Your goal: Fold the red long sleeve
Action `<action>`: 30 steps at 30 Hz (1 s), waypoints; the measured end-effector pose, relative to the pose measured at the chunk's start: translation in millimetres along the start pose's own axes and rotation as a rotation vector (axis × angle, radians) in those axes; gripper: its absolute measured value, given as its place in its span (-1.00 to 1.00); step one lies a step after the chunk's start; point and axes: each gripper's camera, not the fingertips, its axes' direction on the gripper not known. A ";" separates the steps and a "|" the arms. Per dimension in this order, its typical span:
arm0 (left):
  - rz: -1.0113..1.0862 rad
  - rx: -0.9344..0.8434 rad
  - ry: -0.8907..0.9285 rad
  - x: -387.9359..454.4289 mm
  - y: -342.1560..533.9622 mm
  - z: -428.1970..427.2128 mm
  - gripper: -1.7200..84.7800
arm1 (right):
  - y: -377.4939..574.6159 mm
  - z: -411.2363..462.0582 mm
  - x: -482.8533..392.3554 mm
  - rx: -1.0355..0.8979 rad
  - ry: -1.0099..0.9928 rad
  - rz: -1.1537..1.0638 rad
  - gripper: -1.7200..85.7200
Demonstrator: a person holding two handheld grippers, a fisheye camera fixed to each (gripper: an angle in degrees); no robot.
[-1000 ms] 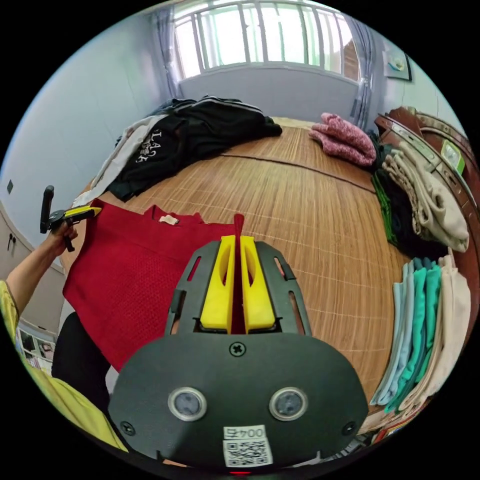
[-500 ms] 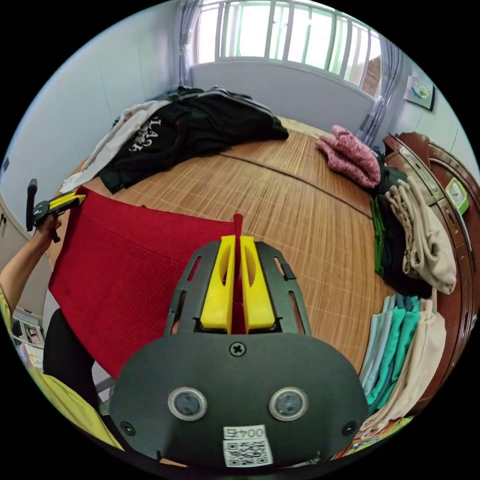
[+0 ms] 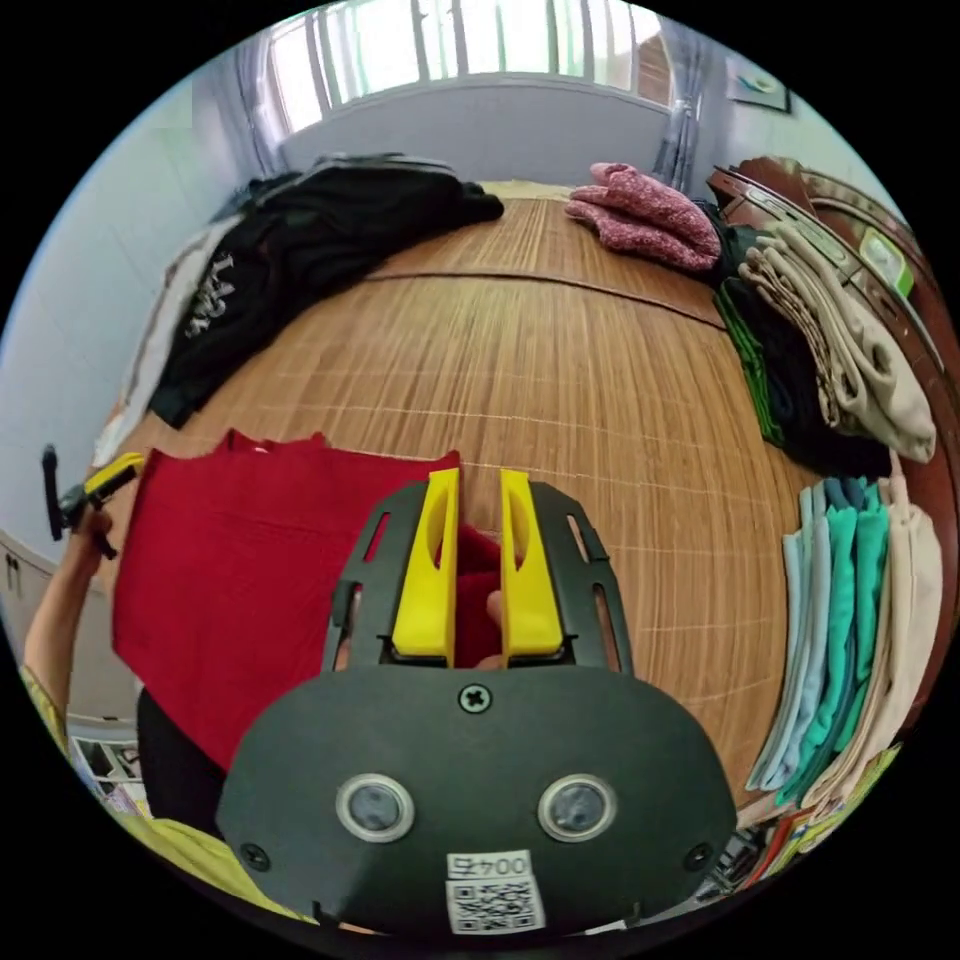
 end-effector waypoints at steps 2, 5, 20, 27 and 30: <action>-0.004 0.071 0.054 -12.8 24.4 -34.0 -0.79 | 28.7 -45.6 10.2 0.036 -0.096 -0.020 -0.79; -0.010 0.086 0.152 -21.3 77.8 -68.2 -0.79 | 84.4 -91.1 16.5 0.010 -0.158 -0.045 -0.80; 0.185 -0.042 0.252 62.5 281.3 -84.4 -0.61 | 287.2 -117.3 3.0 0.016 -0.144 -0.117 -0.68; 0.240 -0.021 0.223 75.8 269.2 -78.5 -0.57 | 287.5 -106.4 -12.0 -0.025 -0.075 -0.188 -0.70; 0.283 -0.073 0.213 82.7 263.1 -65.9 -0.57 | 284.3 -103.6 -22.5 -0.063 -0.033 -0.259 -0.70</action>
